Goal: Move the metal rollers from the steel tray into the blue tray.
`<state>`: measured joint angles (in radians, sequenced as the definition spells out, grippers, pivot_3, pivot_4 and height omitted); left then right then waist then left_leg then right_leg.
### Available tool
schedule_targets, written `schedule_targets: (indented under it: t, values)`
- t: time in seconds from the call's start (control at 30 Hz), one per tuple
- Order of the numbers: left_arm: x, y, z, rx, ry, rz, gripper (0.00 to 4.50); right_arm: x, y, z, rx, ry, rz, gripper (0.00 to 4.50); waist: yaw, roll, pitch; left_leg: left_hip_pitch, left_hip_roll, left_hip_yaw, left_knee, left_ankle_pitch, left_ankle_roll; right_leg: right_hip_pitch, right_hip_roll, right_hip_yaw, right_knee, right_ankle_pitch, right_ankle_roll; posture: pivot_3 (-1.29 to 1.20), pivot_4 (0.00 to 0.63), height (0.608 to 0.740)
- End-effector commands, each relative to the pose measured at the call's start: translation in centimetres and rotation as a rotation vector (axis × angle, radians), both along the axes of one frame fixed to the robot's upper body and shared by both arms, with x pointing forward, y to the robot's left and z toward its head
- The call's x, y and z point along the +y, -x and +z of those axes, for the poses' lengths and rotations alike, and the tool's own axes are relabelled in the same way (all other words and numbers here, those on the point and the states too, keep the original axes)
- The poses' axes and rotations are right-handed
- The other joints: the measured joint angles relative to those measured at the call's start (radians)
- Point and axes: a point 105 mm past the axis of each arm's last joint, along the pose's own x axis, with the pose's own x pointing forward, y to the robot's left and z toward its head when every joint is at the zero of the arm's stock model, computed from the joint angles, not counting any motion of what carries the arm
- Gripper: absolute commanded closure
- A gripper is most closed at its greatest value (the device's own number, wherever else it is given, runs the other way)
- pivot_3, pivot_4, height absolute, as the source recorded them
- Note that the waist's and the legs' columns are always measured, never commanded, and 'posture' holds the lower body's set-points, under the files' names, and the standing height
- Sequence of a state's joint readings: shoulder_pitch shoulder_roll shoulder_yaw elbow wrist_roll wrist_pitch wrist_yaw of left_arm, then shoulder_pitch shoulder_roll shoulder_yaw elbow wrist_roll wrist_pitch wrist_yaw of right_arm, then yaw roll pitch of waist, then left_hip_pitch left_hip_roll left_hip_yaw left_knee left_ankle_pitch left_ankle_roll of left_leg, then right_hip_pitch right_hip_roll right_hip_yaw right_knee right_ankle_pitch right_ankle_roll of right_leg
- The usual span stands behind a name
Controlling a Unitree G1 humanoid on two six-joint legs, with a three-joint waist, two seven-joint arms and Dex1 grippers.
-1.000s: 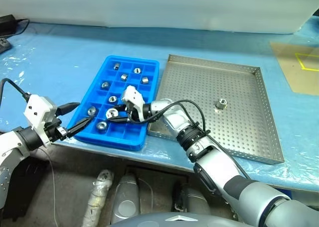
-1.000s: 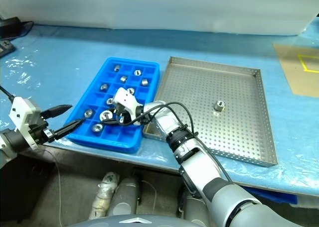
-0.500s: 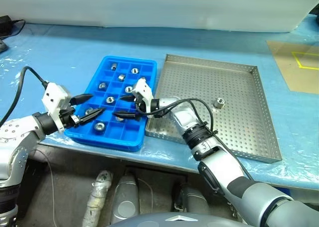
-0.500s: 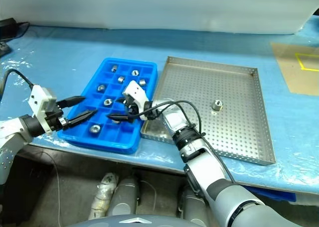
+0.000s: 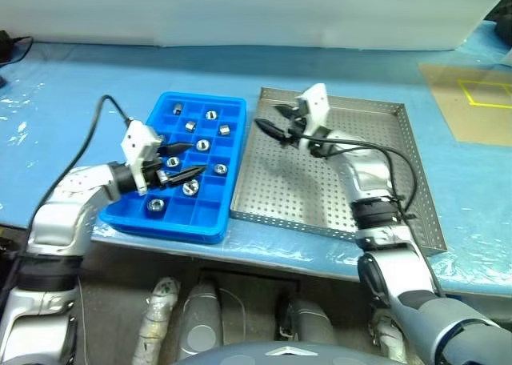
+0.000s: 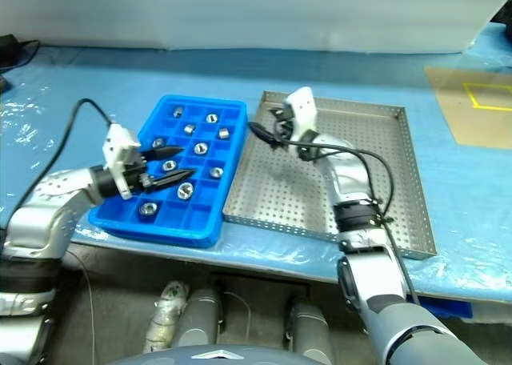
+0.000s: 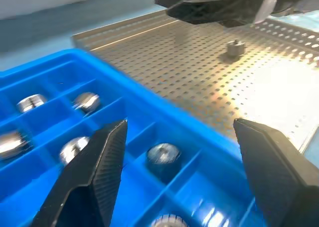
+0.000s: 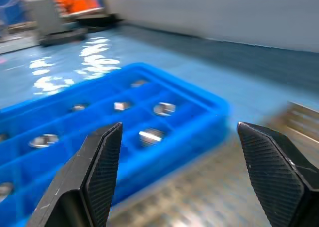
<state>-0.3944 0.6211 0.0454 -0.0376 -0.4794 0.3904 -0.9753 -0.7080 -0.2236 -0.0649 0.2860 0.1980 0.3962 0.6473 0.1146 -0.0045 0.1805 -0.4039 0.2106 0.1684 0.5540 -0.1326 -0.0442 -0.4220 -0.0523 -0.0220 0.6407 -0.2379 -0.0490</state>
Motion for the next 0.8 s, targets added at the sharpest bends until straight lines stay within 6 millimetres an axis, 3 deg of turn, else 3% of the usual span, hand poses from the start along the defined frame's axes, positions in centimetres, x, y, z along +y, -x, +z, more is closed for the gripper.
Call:
schedule_targets:
  t: [0.03,0.13,0.23,0.47,0.67,0.8]
  values:
    - [-2.7,-0.7,0.3,-0.029,0.015,-0.110,0.91,-3.1,0.6,0.7,-0.040,-0.005,-0.144,0.72,-0.020,0.000,0.000,0.000,0.000,0.000,0.000,0.000,0.000,0.000,0.000,0.000,0.000,0.000,0.000,-0.17,0.150,0.740]
    - [-5.2,-1.5,0.3,-0.026,0.040,-0.197,0.91,-6.0,1.1,0.3,-0.037,0.014,-0.288,0.72,-0.047,0.000,0.000,0.000,-0.001,0.000,0.000,0.000,0.000,0.000,0.000,0.001,0.000,0.000,0.000,-0.24,0.150,0.740]
    - [-6.5,-1.9,0.4,-0.029,0.042,-0.258,0.91,-6.9,1.9,-0.4,-0.027,0.043,-0.330,0.72,-0.077,0.000,0.000,0.000,-0.001,0.001,0.002,-0.001,0.002,0.000,0.001,0.002,0.000,0.000,0.001,-0.31,0.150,0.740]
    - [-7.1,-2.5,0.5,-0.034,0.040,-0.303,0.91,-7.2,2.6,-2.0,0.013,0.047,-0.371,0.72,-0.123,0.001,0.000,0.001,-0.001,0.002,0.005,-0.003,0.005,0.001,0.001,0.003,0.000,0.000,0.000,-0.35,0.150,0.740]
    - [-7.1,-2.7,0.6,-0.035,0.032,-0.308,0.91,-5.4,2.6,-3.5,0.045,0.075,-0.339,0.72,-0.127,0.001,0.000,0.001,-0.001,0.002,0.010,-0.005,0.009,0.003,0.001,0.003,0.000,-0.001,-0.003,-0.35,0.150,0.740]
    - [-6.7,-2.8,0.3,-0.039,0.015,-0.291,0.91,-6.2,1.9,-6.3,0.124,0.100,-0.383,0.72,-0.125,0.001,0.000,0.001,-0.001,0.002,0.011,-0.006,0.010,0.004,0.000,0.003,0.000,-0.001,-0.003,-0.32,0.150,0.740]
